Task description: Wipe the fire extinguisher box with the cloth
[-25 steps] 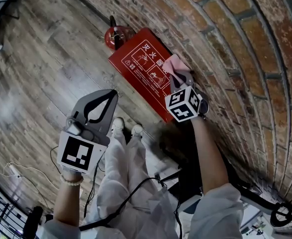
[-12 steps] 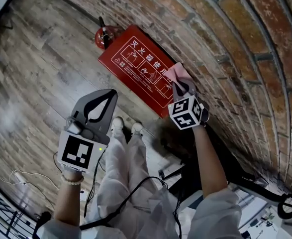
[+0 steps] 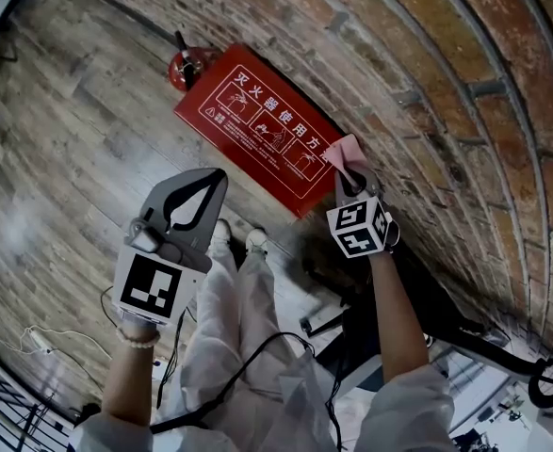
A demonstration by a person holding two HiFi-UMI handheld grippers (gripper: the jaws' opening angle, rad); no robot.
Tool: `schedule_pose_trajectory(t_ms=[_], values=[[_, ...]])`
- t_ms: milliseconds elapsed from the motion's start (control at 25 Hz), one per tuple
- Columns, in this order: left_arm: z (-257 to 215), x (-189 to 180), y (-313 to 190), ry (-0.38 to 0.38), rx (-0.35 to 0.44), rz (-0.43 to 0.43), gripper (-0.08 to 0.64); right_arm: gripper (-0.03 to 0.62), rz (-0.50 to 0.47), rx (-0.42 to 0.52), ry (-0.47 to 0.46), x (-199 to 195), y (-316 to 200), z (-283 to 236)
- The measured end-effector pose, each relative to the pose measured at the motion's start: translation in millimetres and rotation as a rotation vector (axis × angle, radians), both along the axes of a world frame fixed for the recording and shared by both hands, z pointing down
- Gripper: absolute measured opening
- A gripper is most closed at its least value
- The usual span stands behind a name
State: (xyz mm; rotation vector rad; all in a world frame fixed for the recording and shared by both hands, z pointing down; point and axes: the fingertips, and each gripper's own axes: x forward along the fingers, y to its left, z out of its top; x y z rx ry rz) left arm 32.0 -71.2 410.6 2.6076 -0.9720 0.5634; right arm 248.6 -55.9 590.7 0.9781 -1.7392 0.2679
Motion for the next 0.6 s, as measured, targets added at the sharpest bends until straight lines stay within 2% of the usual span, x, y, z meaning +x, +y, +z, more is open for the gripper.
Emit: schedule_pose_trajectory(t_ms=[320,600], values=[[1,6,2,0.011,-0.001,0.011,0.0,0.028,0.019,-0.006,0.001,4,7,1],[-2,-1,-3,0.016,0.009,-0.006,0.0,0.028,0.004,0.085,0.006,-2,-9,-32]])
